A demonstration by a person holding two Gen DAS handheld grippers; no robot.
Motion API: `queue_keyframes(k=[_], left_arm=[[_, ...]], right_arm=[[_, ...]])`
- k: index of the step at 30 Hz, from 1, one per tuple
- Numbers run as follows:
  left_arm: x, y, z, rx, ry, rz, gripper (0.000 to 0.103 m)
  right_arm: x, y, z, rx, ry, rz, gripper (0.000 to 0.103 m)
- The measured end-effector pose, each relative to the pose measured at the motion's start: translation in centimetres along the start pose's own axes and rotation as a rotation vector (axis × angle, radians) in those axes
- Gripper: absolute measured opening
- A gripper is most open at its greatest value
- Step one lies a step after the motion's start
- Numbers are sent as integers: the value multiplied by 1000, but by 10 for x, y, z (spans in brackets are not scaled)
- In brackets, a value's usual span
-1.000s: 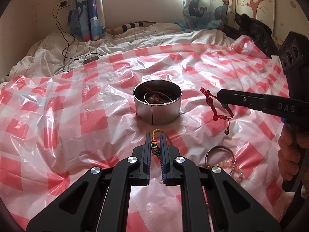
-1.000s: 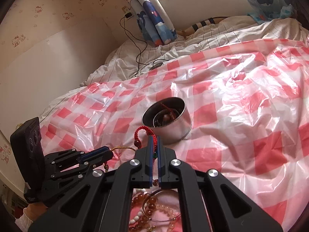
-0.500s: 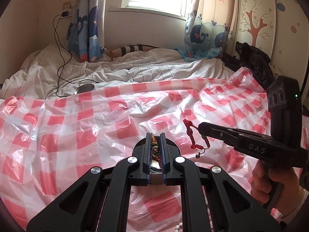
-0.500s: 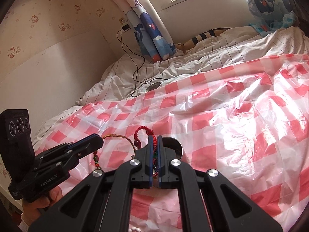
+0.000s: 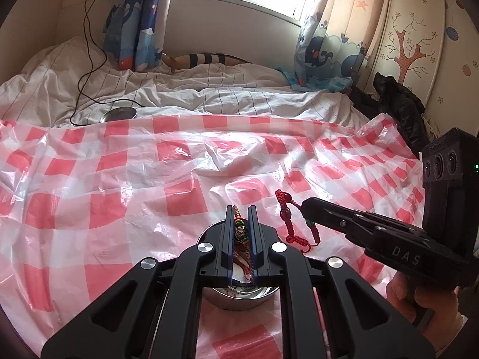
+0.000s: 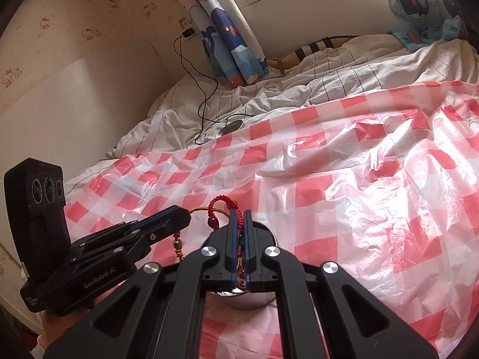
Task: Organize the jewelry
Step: 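Carry both bracelets over the silver tin and open both grippers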
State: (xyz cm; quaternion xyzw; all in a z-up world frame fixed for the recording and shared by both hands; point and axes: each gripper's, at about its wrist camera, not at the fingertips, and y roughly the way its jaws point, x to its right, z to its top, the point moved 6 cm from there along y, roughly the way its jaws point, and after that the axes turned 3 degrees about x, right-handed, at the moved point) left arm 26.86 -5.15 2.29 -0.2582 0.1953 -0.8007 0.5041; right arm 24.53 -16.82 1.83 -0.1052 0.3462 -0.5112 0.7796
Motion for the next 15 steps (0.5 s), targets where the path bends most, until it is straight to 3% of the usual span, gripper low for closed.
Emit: queue_keyframes(k=[7, 14, 15], left_arm=[[-7, 37, -37, -199, 32, 79, 10], [-10, 18, -31, -180, 51, 118, 50], [-12, 13, -29, -173, 49, 123, 50]], right_arm=[[1, 24, -22, -78, -69, -63, 5], [-6, 40, -40, -132, -149, -110, 7], [-6, 41, -41, -133, -156, -122, 18]])
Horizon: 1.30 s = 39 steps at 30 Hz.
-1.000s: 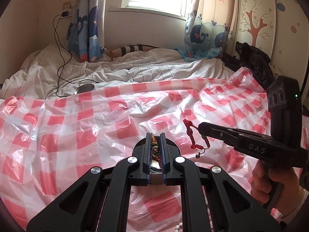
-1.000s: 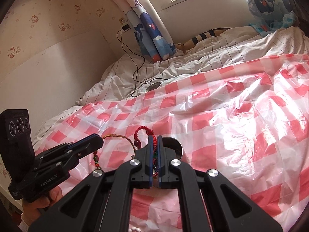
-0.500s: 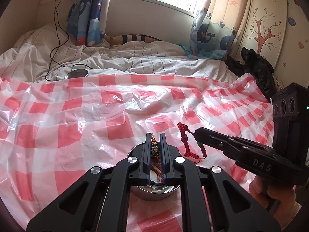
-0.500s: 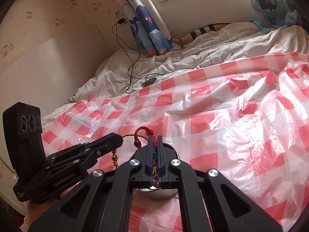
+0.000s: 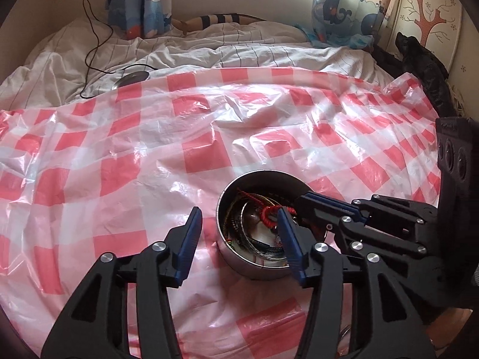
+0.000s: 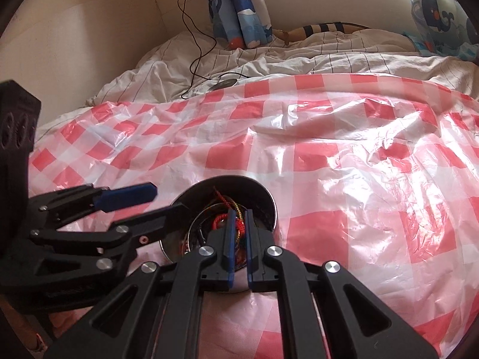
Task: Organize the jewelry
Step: 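Carry both bracelets over the silver tin and open both grippers, then move both grippers back to the amber bead bracelet and silver bangle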
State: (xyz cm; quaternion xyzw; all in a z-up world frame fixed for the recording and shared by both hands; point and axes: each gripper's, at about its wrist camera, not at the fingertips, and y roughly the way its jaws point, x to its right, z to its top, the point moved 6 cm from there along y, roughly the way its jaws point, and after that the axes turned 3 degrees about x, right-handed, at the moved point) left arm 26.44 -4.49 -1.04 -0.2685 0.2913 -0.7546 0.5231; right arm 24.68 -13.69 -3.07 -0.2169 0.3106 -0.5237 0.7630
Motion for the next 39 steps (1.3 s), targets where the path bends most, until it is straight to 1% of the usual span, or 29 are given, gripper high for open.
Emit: queue_keyframes(k=[1, 2, 5, 7, 8, 9, 11, 14, 16, 17, 18, 19, 21, 23, 24, 26, 28, 29, 31, 34, 35, 36, 38, 39], left_arm=[[-3, -4, 0, 4, -6, 3, 50], [-6, -8, 0, 7, -12, 6, 50], [-14, -26, -5, 16, -17, 32, 52], [-17, -41, -15, 23, -23, 43, 56], [-17, -49, -24, 20, -26, 36, 58], [-15, -55, -36, 10, -22, 27, 59], [-6, -64, -65, -23, 17, 12, 59], [9, -72, -107, -57, 88, -4, 59], [18, -70, -127, -89, 116, -18, 59], [24, -68, -131, -106, 145, -18, 58], [31, -68, -131, -98, 190, -7, 58], [38, -70, -131, -80, 230, -3, 58], [53, -73, -134, -66, 280, -38, 58], [64, -72, -138, -75, 317, -67, 58], [67, -70, -142, -88, 341, -66, 58], [70, -62, -147, -114, 377, -43, 58], [69, -57, -146, -109, 390, 3, 58], [67, -56, -144, -103, 391, 30, 59], [61, -53, -137, -79, 375, 90, 59], [45, -55, -123, -19, 339, 206, 58], [38, -58, -117, 0, 304, 217, 58], [32, -60, -113, 8, 257, 202, 58], [20, -60, -110, -14, 170, 149, 58], [16, -58, -111, -35, 144, 126, 58]], right_arm=[[0, -1, 0, 12, 1, -6, 29], [1, -4, 2, 28, 4, -6, 32], [-1, -24, 13, 72, -1, -18, 34], [-1, -45, 18, 101, -6, -26, 35], [-2, -57, 17, 105, -9, -27, 36], [-2, -68, 14, 95, -15, -29, 38], [-7, -85, -2, 42, -53, -30, 40], [-10, -108, -48, -35, -91, -32, 40], [-5, -113, -83, -84, -121, -79, 40], [-3, -114, -98, -112, -131, -112, 40], [-2, -112, -108, -138, -138, -128, 40], [-4, -111, -111, -144, -148, -128, 40], [-10, -109, -109, -128, -188, -141, 40], [-13, -101, -110, -135, -232, -185, 40], [-14, -96, -113, -151, -256, -205, 40], [-14, -86, -122, -190, -310, -239, 40], [-14, -80, -124, -193, -363, -289, 40], [-14, -79, -123, -184, -374, -310, 42], [-8, -77, -117, -161, -366, -358, 53], [10, -78, -105, -134, -287, -408, 54], [15, -81, -102, -125, -252, -406, 54], [19, -84, -99, -119, -217, -386, 54], [21, -89, -97, -117, -143, -297, 52], [21, -89, -97, -131, -116, -247, 47]])
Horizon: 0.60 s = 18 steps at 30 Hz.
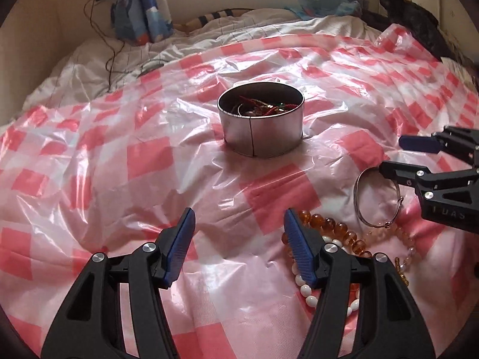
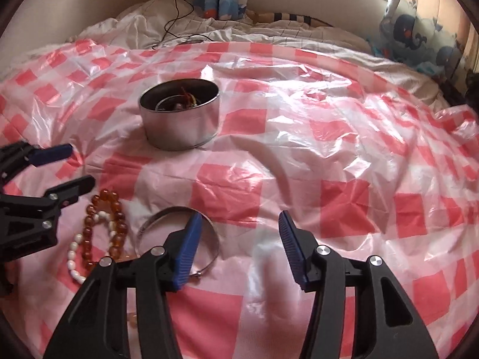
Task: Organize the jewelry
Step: 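Move both grippers back to the amber bead bracelet and silver bangle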
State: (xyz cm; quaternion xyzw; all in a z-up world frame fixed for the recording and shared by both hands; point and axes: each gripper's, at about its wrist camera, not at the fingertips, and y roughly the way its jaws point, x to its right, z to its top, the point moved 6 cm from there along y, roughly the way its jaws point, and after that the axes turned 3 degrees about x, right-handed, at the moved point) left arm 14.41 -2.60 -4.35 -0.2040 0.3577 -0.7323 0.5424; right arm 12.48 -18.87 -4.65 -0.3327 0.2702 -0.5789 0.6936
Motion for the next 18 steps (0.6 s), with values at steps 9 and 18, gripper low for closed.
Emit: queue_keyframes(k=[9, 18], left_arm=[[23, 16, -13, -60, 32, -125, 58], [23, 9, -6, -26, 20, -140, 10]], right_arm=[[-17, 10, -11, -66, -45, 42, 34], [-25, 4, -9, -34, -74, 69, 4]])
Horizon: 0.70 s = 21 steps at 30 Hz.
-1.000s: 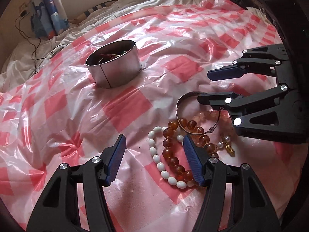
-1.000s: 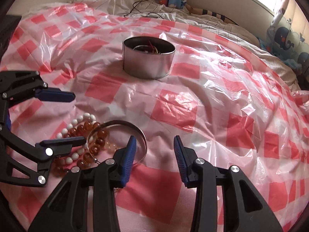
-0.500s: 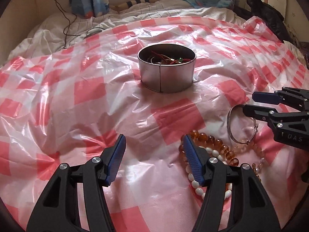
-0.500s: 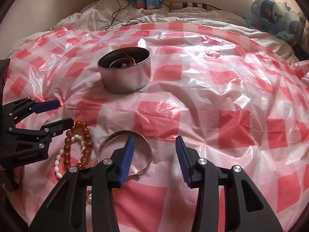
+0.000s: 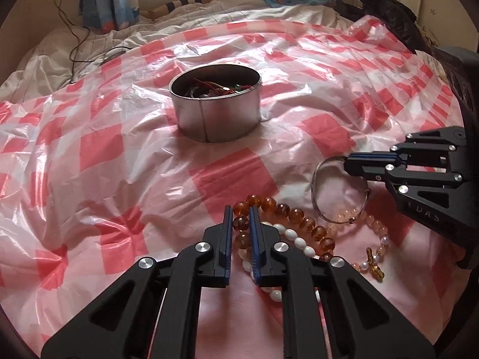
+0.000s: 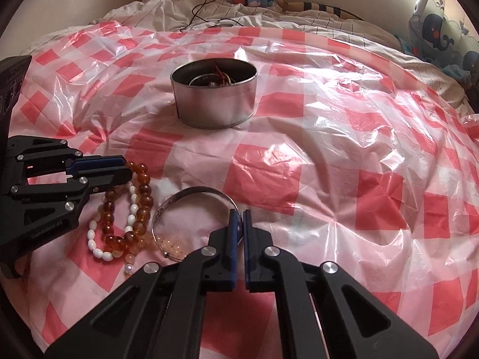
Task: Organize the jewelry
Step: 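Move both grippers back to the amber bead bracelet and silver bangle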
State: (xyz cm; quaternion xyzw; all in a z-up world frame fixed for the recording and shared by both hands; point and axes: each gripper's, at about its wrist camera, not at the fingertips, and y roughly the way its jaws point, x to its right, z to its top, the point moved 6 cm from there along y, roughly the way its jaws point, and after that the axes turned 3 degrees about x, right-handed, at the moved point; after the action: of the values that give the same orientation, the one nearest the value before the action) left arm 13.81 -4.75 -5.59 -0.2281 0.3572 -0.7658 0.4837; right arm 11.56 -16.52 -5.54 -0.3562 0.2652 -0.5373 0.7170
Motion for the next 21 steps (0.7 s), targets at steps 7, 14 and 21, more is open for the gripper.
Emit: queue_keyframes(k=[7, 14, 21], left_arm=[[-30, -5, 7, 32, -126, 7, 10], [-28, 12, -5, -61, -109, 8, 11], [-33, 15, -10, -77, -153, -22, 17]], right_arm=[[8, -14, 13, 78, 63, 26, 4], [11, -3, 9, 32, 60, -2, 5], [12, 8, 2, -23, 66, -11, 5]])
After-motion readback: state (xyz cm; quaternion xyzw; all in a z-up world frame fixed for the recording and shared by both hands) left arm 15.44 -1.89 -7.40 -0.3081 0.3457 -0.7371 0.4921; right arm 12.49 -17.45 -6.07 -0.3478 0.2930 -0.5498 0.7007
